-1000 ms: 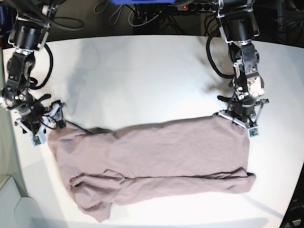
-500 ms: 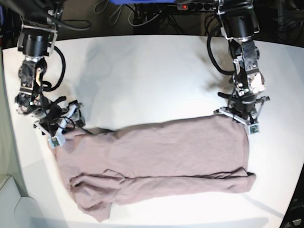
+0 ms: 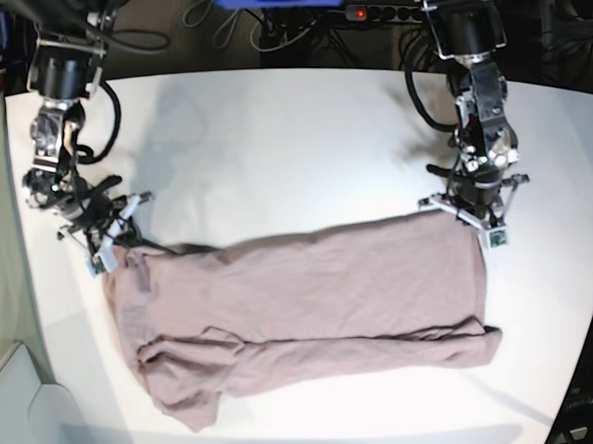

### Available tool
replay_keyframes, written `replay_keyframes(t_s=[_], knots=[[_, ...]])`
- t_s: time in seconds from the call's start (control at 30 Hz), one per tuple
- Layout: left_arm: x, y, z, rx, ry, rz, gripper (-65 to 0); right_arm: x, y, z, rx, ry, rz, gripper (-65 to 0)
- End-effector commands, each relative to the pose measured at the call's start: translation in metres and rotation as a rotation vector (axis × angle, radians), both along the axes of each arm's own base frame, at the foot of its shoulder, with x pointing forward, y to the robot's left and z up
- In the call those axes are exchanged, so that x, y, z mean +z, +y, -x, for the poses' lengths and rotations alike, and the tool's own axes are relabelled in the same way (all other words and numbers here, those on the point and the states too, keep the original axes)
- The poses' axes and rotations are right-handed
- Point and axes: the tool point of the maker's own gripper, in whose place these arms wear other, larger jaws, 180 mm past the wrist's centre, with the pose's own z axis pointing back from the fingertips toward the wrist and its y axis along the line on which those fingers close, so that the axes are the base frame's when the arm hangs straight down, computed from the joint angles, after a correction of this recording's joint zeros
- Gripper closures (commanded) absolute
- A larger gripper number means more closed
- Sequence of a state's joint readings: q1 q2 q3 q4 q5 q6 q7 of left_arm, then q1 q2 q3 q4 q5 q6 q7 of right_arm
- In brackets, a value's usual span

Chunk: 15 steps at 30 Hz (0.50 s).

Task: Layout the t-shirt on the table in an organized manner, then fold the t-shirt properly
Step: 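Grasp the folded edge with both grippers and lift it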

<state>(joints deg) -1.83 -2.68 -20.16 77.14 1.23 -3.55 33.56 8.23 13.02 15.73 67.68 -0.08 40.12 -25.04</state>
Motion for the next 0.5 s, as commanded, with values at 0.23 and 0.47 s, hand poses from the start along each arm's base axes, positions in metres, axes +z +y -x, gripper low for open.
replay_keyframes(t_s=[0.23,0.47], knots=[[0.076,0.004,-0.014,-0.006,-0.111,-0.047,-0.1,0.078,-0.007,0.012,0.074,-0.183,0.187,0.0],[0.145,0.000,-0.005,-0.013,-0.206,-0.091,-0.1,0.156,-0.037,0.018,0.021,-0.313,0.366,0.0]])
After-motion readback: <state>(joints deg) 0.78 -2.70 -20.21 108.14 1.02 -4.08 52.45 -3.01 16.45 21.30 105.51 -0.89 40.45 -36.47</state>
